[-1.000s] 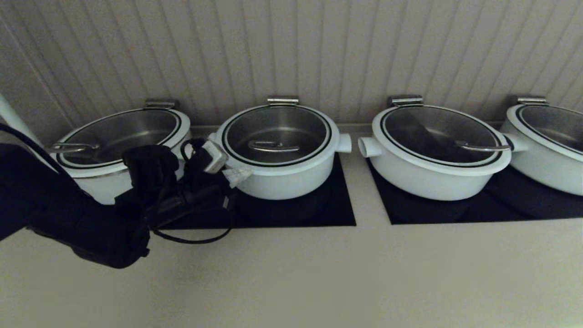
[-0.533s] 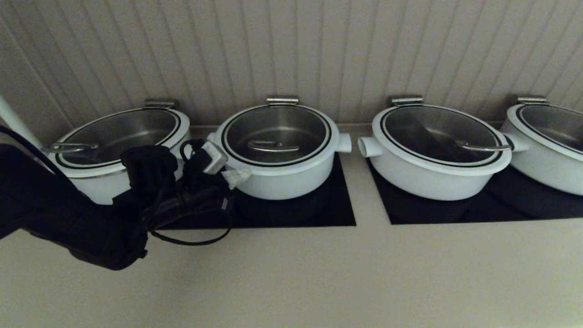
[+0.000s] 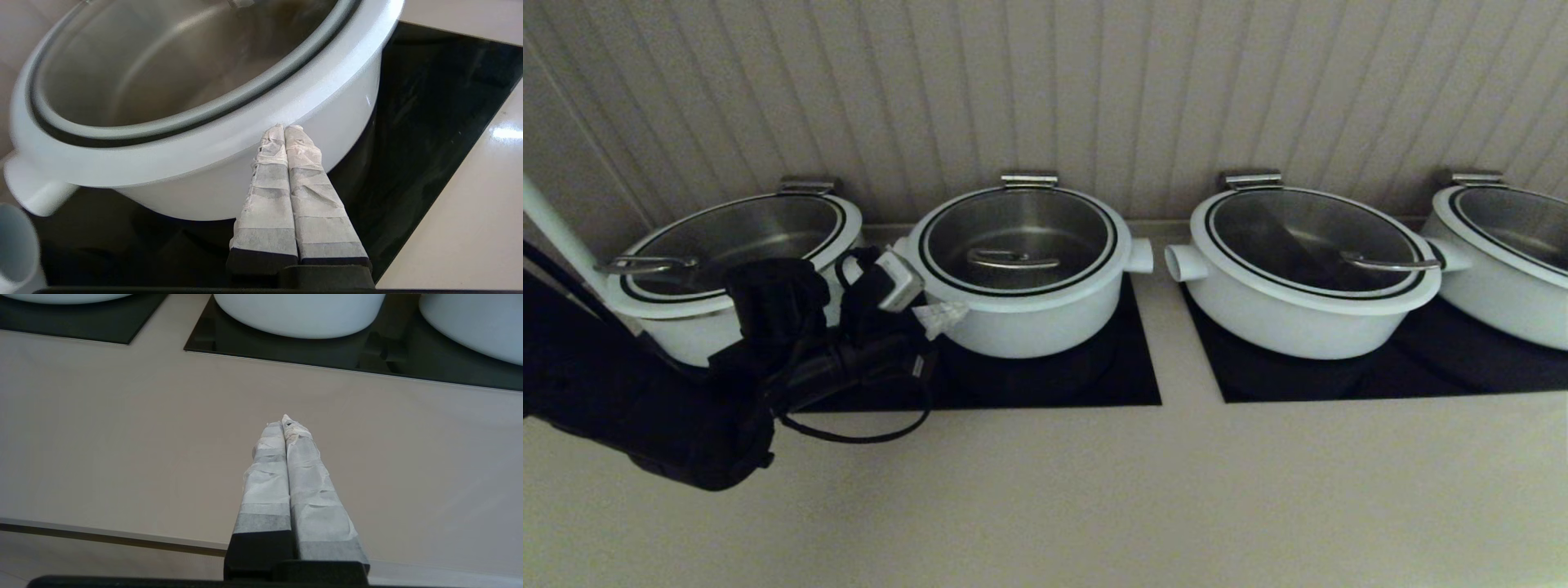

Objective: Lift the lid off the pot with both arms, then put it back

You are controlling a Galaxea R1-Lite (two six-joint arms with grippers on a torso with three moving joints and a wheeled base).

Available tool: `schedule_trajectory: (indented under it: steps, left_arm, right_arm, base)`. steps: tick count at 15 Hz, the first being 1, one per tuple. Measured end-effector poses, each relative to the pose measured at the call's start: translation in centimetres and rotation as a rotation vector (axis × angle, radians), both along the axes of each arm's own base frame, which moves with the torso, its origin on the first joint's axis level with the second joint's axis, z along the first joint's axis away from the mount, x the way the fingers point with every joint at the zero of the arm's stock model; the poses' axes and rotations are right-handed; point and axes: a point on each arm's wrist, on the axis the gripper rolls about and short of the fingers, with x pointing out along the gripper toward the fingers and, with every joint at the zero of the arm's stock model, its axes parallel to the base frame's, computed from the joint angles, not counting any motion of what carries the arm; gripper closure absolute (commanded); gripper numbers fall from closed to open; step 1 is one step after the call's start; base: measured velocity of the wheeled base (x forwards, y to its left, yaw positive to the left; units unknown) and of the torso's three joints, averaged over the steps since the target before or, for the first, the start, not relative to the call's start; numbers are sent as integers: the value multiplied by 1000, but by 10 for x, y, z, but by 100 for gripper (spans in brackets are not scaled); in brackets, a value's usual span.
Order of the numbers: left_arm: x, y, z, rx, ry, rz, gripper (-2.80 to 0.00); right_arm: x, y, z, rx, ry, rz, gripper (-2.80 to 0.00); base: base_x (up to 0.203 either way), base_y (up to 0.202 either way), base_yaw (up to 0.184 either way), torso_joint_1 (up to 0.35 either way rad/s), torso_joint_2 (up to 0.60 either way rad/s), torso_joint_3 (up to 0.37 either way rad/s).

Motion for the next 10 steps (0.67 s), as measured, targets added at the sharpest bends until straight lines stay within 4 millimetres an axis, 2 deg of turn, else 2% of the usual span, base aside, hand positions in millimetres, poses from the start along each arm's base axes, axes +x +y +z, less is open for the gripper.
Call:
schedule_trajectory:
  steps: [5,10]
  left_arm:
    - [-12,4,7,-6,-9,4,0]
    - [-47,21,8,2,26,50,0]
  right_arm:
    - [0,0,0,0,0,0,0]
    - [0,0,0,0,0,0,0]
  base:
    - [0,0,0,0,0,0]
    - [0,0,0,0,0,0]
